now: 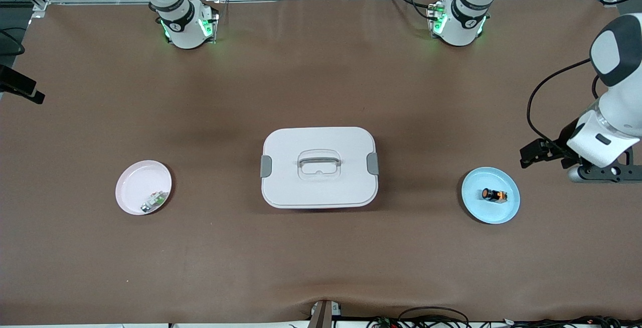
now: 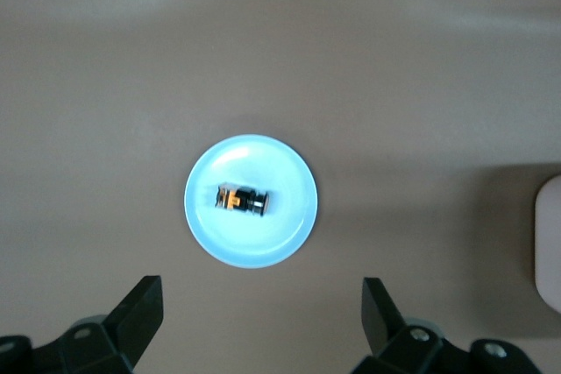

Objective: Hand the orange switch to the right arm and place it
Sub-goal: 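Move the left gripper over the orange switch on the blue plate, then lower the left gripper and close it on the orange switch, then lift the orange switch and carry it above the white box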

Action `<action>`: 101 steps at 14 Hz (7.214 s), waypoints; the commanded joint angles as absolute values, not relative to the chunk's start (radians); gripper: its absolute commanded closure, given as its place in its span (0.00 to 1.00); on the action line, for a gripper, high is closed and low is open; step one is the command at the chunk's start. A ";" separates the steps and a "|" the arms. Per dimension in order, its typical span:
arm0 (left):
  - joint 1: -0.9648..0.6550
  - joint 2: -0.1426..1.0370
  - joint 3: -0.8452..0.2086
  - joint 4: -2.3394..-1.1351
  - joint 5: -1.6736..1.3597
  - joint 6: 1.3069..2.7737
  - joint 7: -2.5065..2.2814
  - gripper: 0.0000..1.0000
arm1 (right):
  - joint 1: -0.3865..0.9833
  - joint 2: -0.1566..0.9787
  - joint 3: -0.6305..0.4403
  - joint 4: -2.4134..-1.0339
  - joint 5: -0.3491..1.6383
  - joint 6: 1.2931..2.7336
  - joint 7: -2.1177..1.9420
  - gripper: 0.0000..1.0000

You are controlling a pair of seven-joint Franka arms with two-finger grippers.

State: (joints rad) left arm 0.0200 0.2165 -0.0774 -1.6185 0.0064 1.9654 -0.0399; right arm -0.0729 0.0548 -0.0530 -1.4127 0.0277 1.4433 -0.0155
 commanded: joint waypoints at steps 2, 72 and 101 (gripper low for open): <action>0.034 0.264 -0.075 -1.592 -0.008 2.016 -0.031 0.00 | -0.089 0.049 -0.044 -1.430 0.020 1.460 -0.012 0.00; 0.120 0.628 -0.090 -1.706 -0.103 2.320 0.117 0.71 | -0.094 0.041 -0.046 -1.428 0.026 1.437 -0.014 0.00; 0.100 0.167 -0.572 -1.535 -0.654 1.863 -1.463 0.71 | -0.120 0.054 -0.044 -1.414 0.072 1.476 -0.015 0.00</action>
